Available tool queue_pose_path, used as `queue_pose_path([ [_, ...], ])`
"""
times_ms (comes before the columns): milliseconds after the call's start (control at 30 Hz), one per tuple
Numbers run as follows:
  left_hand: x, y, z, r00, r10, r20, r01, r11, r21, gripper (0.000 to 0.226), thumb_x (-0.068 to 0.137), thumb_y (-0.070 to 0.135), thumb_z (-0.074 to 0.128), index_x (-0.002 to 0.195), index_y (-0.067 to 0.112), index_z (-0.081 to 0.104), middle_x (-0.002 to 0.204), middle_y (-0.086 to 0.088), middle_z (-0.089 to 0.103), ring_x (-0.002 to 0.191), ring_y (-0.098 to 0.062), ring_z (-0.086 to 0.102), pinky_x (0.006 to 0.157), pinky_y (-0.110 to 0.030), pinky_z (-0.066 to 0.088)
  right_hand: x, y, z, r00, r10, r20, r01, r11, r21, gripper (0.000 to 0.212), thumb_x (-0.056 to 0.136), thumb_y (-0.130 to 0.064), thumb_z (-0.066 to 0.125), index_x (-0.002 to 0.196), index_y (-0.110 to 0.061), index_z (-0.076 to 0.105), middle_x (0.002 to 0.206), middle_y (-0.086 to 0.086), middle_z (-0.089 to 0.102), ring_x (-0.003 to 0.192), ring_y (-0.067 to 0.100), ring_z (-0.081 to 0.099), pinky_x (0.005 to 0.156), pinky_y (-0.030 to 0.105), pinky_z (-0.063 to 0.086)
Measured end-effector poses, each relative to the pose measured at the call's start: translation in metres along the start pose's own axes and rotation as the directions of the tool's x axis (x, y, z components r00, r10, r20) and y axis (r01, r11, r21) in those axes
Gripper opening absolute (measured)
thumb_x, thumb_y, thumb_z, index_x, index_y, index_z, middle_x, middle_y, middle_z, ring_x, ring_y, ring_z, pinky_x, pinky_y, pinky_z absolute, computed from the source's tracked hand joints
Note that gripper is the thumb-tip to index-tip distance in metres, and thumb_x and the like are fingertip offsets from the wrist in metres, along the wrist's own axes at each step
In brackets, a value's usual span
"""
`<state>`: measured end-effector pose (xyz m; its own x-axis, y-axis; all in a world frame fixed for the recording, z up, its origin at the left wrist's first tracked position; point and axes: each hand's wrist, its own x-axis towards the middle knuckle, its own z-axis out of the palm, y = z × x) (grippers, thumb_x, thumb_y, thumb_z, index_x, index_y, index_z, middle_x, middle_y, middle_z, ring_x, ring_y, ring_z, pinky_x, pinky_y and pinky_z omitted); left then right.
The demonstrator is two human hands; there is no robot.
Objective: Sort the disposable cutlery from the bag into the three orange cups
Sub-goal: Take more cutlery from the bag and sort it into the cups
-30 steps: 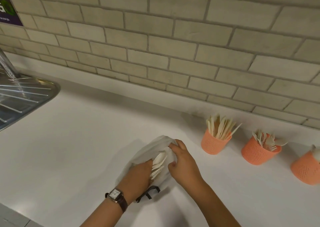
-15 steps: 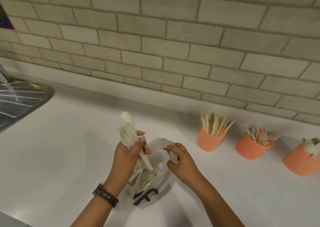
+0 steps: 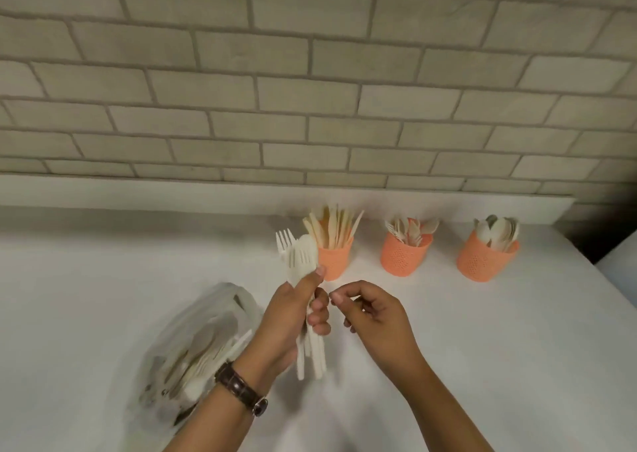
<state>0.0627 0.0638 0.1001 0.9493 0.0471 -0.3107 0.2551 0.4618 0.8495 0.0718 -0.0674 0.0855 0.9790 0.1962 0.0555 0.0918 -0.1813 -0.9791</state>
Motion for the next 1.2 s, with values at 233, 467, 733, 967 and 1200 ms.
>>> queue_pose_path([
  [233,0.009,-0.047,0.086,0.997,0.055,0.053,-0.068,0.956,0.286,0.017,0.091,0.019,0.056,0.080,0.011,0.046,0.048,0.008,0.035,0.038,-0.006,0.028,0.038,-0.017,0.025,-0.002,-0.001,-0.092,0.990,0.054,-0.129,-0.053,0.999,0.012,0.015,0.074,-0.027,0.075,0.072,-0.013,0.072,0.071,-0.005,0.070,0.054,0.004,0.048,0.058,0.017,0.044],
  [467,0.014,-0.088,0.148,0.969,0.245,0.009,-0.211,0.814,0.542,0.015,0.085,0.016,0.060,0.085,0.030,0.055,0.046,0.018,0.048,0.039,-0.003,0.042,0.039,-0.017,0.034,0.005,0.011,-0.159,0.986,0.113,-0.126,-0.113,0.994,0.010,0.018,0.068,-0.028,0.080,0.074,-0.013,0.073,0.072,0.000,0.072,0.052,0.005,0.053,0.056,0.016,0.046],
  [733,0.004,-0.100,0.171,0.983,0.182,0.024,-0.169,0.845,0.508,0.027,0.086,0.033,0.062,0.110,0.027,0.051,0.067,0.013,0.059,0.042,-0.004,0.044,0.039,-0.021,0.037,0.012,0.022,-0.194,0.975,0.218,0.035,-0.221,0.969,0.113,0.008,0.080,-0.006,0.067,0.077,-0.003,0.074,0.063,0.010,0.068,0.055,0.013,0.061,0.055,0.022,0.052],
  [967,-0.002,-0.094,0.154,0.994,0.105,-0.028,-0.089,0.935,0.344,0.016,0.096,0.035,0.043,0.101,0.022,0.050,0.067,-0.004,0.045,0.048,-0.012,0.044,0.041,-0.022,0.036,0.017,0.025,-0.180,0.959,0.263,0.108,-0.280,0.941,0.189,0.011,0.083,-0.004,0.063,0.081,0.001,0.072,0.069,0.015,0.067,0.053,0.021,0.060,0.057,0.030,0.052],
  [1200,0.007,-0.088,0.135,0.989,0.146,0.014,-0.139,0.909,0.394,0.019,0.094,0.034,0.049,0.111,0.027,0.047,0.067,0.002,0.047,0.049,-0.008,0.045,0.041,-0.023,0.035,0.028,0.023,-0.160,0.958,0.259,0.123,-0.278,0.943,0.182,0.025,0.078,-0.026,0.073,0.081,-0.001,0.072,0.064,0.013,0.062,0.048,0.020,0.054,0.053,0.028,0.051],
])
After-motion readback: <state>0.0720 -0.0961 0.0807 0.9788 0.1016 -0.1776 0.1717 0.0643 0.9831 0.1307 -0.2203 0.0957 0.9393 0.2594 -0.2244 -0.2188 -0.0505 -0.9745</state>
